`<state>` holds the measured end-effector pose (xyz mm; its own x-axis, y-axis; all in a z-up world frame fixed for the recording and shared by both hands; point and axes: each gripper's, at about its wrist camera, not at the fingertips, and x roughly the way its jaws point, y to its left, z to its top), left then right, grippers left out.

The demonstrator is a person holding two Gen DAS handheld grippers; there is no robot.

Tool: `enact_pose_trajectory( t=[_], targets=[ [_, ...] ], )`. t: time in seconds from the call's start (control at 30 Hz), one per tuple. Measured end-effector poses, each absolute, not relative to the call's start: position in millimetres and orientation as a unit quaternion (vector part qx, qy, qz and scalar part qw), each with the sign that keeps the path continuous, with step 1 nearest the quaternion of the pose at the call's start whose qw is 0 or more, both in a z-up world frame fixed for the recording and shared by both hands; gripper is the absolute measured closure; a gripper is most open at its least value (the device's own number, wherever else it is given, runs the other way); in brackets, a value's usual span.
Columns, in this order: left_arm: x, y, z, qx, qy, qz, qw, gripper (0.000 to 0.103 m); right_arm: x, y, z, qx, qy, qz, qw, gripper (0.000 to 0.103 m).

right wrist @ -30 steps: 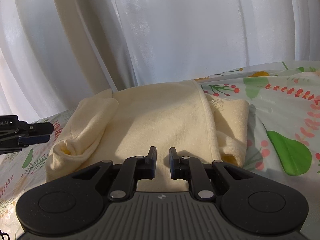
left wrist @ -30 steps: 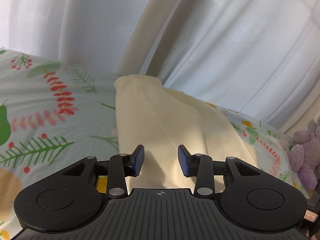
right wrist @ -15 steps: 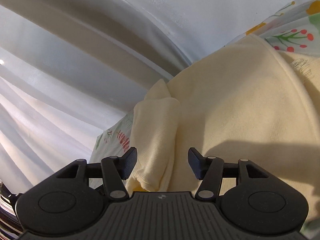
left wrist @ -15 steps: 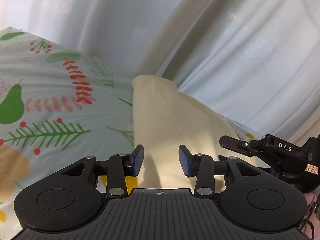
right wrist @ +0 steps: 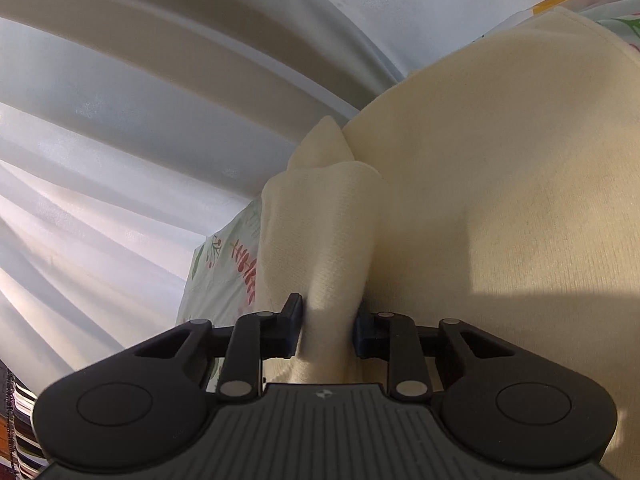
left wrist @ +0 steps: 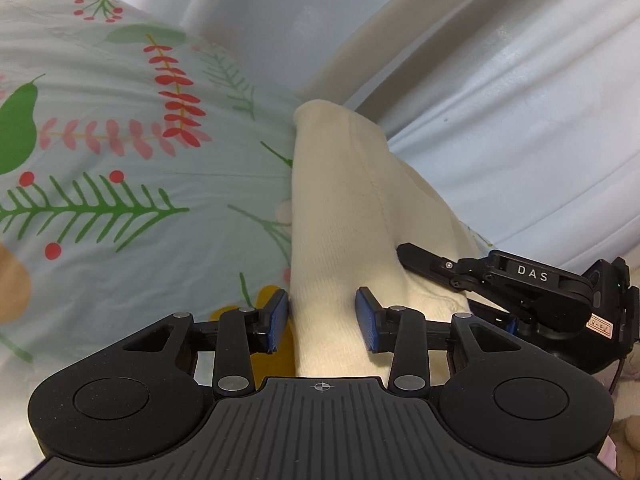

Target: Fold small clothes

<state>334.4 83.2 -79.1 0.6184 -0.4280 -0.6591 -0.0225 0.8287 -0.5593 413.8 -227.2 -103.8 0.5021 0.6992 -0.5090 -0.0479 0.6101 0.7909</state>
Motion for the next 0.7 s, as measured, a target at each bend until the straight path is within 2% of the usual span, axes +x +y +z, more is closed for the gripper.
enact_pose_trajectory(
  t=[0.1,0.17,0.33,0.47,0.57,0.67,0.7],
  targets=[
    [333,81,-76,-0.264,0.421,-0.113,0.860,0.062,413,-221,-101,0.345,0.433,0.232,0.800,0.089],
    [330,79,-68,-0.253,0.413,-0.108,0.868,0.062,402,-213,-84,0.277,0.417,0.223,0.836,0.090],
    [326,58,-48,-0.225,0.397,-0.128,0.880,0.062,360,-209,-34,0.148,0.324,0.199,0.913,0.091],
    [332,30,-56,-0.203,0.419,-0.151,0.872,0.059,340,-234,-35,0.103,0.318,0.133,0.933,0.091],
    [332,11,-63,-0.177,0.424,-0.160,0.874,0.050,339,-255,-54,0.104,0.353,0.095,0.925,0.091],
    [331,5,-64,-0.159,0.423,-0.156,0.878,0.048,340,-282,-72,0.163,0.366,0.102,0.911,0.088],
    [333,7,-67,-0.160,0.425,-0.156,0.877,0.048,341,-292,-74,0.200,0.369,0.110,0.901,0.083]
  ],
)
